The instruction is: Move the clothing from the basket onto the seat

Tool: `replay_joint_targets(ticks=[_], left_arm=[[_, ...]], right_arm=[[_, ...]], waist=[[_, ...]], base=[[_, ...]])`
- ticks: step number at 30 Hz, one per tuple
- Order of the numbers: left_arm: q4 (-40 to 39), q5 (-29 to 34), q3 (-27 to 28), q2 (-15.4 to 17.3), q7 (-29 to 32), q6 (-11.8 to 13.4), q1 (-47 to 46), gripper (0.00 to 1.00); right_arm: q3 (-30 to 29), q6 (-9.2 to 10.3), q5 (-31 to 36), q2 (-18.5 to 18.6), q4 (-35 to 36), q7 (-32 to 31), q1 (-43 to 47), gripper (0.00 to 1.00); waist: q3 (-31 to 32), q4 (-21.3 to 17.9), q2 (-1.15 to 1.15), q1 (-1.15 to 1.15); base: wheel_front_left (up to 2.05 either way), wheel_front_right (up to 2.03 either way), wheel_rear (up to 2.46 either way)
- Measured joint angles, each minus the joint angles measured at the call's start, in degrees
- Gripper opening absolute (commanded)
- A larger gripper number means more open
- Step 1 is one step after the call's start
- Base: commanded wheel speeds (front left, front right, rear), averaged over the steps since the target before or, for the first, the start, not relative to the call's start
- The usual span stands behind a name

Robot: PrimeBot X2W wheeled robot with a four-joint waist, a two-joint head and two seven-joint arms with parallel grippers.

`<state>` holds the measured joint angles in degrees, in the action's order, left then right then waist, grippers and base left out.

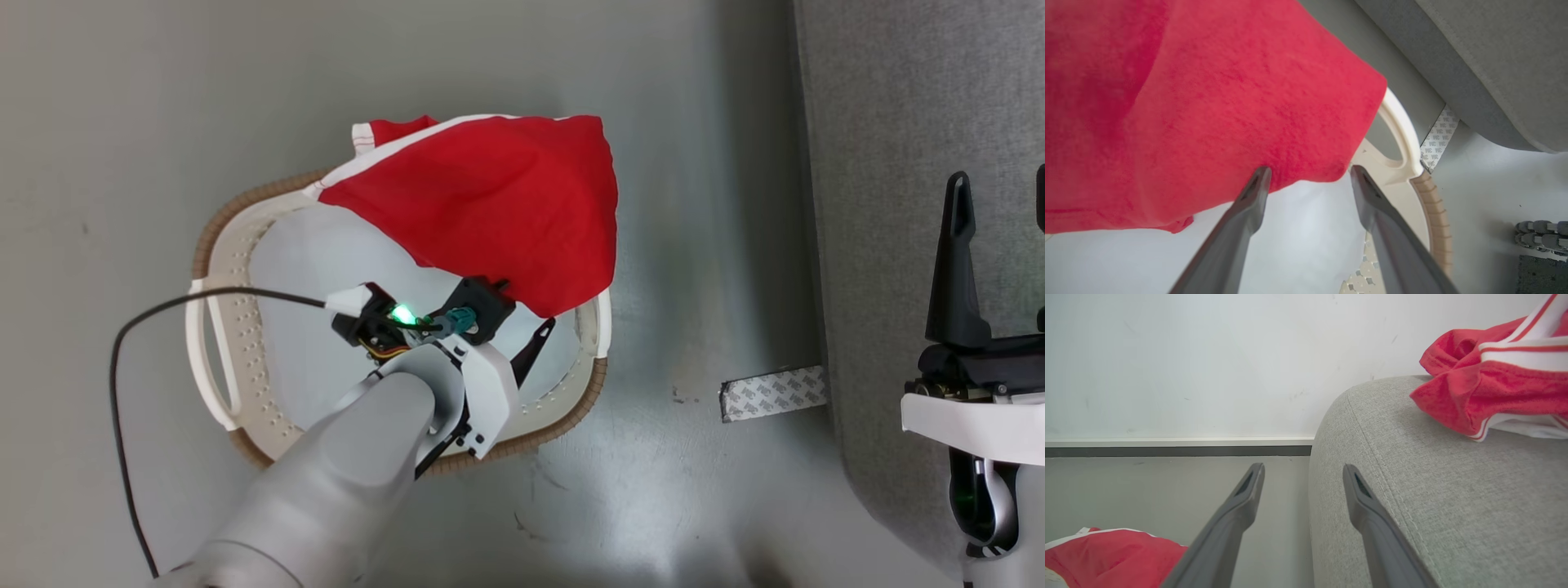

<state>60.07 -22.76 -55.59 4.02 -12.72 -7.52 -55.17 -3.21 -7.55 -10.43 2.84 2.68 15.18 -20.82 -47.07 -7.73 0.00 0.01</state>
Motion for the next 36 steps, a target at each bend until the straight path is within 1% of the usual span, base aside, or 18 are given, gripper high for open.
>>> replay_joint_targets(ticks=[4, 6, 12, 13, 15, 21, 23, 29, 36], left_arm=[[1.29, 0.47, -1.36, -0.31, -1.05, 0.11, -1.19, 1.0], [1.68, 0.86, -1.79, -0.42, -1.51, 0.91, -1.44, 1.0], [1.83, 2.87, -3.31, -0.92, -2.08, 3.76, -1.93, 1.0], [1.62, 3.49, -3.55, -0.96, -2.21, 4.72, -1.93, 1.0], [0.55, 3.91, -3.65, -0.99, -2.27, 6.26, -2.02, 1.0], [-3.86, 5.61, -3.22, -1.12, -2.41, 9.73, -2.29, 1.0], [-4.89, 6.3, -2.85, -1.03, -2.41, 10.46, -2.31, 1.0], [-6.09, 7.68, -2.04, -0.56, -2.42, 11.61, -2.41, 1.0], [-6.19, 8.57, -1.63, -0.56, -2.42, 11.58, -2.45, 1.0]], right_arm=[[-0.2, -0.01, 0.0, 0.0, 0.1, -0.01, -0.29, 1.0], [-0.36, 0.0, 0.0, 0.0, 0.16, -0.01, -0.44, 1.0], [-0.3, -0.01, -0.15, 0.0, 0.53, -0.01, -0.99, 1.0], [-0.27, 0.0, -0.19, 0.01, 0.55, 0.0, -0.99, 1.0], [-0.22, -0.01, -0.25, 0.0, 0.63, 0.0, -0.99, 1.0], [-0.25, 0.0, -0.36, 0.01, 0.86, 0.0, -0.99, 1.0], [-0.24, -0.01, -0.4, 0.01, 0.89, 0.0, -1.02, 1.0], [-0.14, 0.0, -0.41, 0.05, 1.11, 0.01, -1.37, 1.0], [-0.12, 0.02, -0.35, 0.14, 1.18, 0.02, -1.48, 1.0]], waist=[[-0.69, 0.1, 0.0, 0.0], [-1.01, 0.11, 0.0, 0.0], [-2.09, -0.06, 0.0, 0.0], [-2.28, -0.1, 0.0, 0.0], [-2.63, -0.16, 0.0, 0.0], [-3.78, -0.2, 0.0, 0.0], [-4.08, -0.16, 0.0, 0.0], [-4.98, -0.13, 0.0, 0.0], [-5.55, -0.06, 0.0, 0.0]], base=[[0.0, 0.0, 0.0], [0.0, 0.0, 0.0], [0.0, 0.0, 0.0], [0.0, 0.0, 0.0], [0.0, 0.0, 0.0], [0.0, 0.0, 0.0], [0.0, 0.0, 0.0], [0.0, 0.0, 0.0], [0.0, 0.0, 0.0]])
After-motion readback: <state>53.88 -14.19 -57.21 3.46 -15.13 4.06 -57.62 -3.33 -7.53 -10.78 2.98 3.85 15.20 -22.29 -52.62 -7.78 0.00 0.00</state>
